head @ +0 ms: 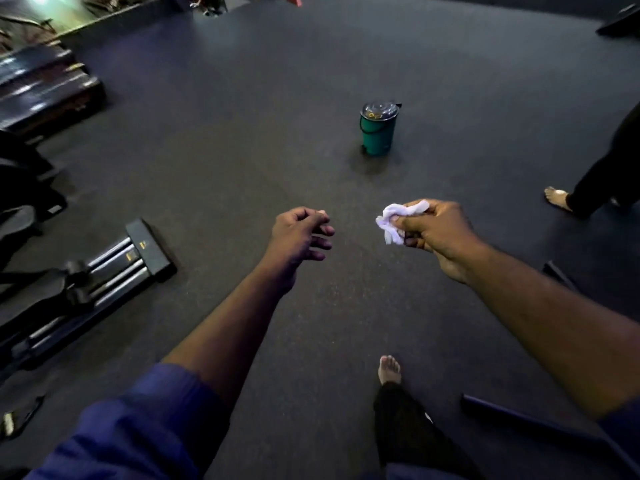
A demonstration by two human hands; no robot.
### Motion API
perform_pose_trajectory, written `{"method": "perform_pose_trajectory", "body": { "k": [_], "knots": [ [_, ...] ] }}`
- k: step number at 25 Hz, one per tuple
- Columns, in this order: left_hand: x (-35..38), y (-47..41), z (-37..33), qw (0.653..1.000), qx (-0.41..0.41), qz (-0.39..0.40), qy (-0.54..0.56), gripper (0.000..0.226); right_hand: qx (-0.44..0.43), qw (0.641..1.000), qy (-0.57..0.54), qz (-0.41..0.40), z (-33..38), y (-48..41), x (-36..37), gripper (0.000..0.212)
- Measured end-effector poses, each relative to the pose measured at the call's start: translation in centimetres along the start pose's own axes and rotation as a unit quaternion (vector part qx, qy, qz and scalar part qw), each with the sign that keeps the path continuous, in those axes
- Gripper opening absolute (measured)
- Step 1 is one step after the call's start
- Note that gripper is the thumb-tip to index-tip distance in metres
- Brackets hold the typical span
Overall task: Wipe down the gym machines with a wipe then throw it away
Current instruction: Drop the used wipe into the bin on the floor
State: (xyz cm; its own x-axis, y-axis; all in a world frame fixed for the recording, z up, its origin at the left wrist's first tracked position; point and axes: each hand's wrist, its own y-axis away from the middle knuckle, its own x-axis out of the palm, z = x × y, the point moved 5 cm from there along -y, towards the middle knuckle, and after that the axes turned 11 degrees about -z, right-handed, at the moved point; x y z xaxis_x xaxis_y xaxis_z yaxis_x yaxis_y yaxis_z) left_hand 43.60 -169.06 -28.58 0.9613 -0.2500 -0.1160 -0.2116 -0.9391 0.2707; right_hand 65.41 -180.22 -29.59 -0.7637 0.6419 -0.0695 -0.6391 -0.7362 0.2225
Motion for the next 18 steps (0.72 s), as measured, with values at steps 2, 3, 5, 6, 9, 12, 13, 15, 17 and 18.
{"method": "perform_pose_trajectory", "body": {
  "k": [2, 3, 5, 6, 9, 12, 13, 15, 17, 18],
  "knots": [
    [1.9, -6.0, -1.3, 1.000, -0.012, -0.003, -0.005, 0.008, 0.018, 1.000, -0.002, -0.006, 1.0, -7.0, 1.2, 0.015],
    [2.5, -8.8, -2.1, 1.000, -0.022, -0.010, -0.008, 0.008, 0.028, 1.000, 0.000, -0.005, 1.7, -10.2, 2.0, 0.015],
    [3.8, -15.2, -4.6, 1.000, -0.021, -0.018, -0.003, 0.010, 0.041, 0.999, -0.009, 0.004, 4.3, -17.3, 3.9, 0.013],
    [4.1, -18.2, -5.5, 0.999, -0.022, -0.027, -0.001, 0.010, 0.044, 0.999, -0.005, 0.009, 5.6, -20.6, 5.1, 0.011],
    [3.8, -27.1, -8.2, 0.999, -0.014, -0.047, 0.019, 0.012, 0.050, 0.997, 0.000, 0.066, 10.0, -29.6, 10.6, 0.010],
    [2.4, -36.2, -9.5, 0.998, -0.008, -0.060, 0.035, 0.013, 0.010, 0.996, 0.037, 0.080, 12.8, -38.9, 16.6, 0.018],
    [1.8, -39.9, -9.7, 0.997, -0.007, -0.065, 0.040, 0.013, -0.003, 0.996, 0.054, 0.075, 13.3, -42.3, 18.9, 0.017],
    [1.2, -47.7, -10.6, 0.998, -0.013, -0.056, 0.041, 0.014, 0.000, 0.996, 0.074, 0.057, 13.8, -49.0, 22.6, 0.018],
    [0.9, -55.7, -12.5, 0.998, -0.028, -0.041, 0.033, 0.013, 0.015, 0.997, 0.061, 0.036, 15.2, -55.0, 25.3, 0.020],
    [0.9, -58.7, -13.6, 0.999, -0.028, -0.033, 0.030, 0.013, 0.018, 0.998, 0.052, 0.036, 15.8, -57.1, 26.2, 0.021]
  ]
}}
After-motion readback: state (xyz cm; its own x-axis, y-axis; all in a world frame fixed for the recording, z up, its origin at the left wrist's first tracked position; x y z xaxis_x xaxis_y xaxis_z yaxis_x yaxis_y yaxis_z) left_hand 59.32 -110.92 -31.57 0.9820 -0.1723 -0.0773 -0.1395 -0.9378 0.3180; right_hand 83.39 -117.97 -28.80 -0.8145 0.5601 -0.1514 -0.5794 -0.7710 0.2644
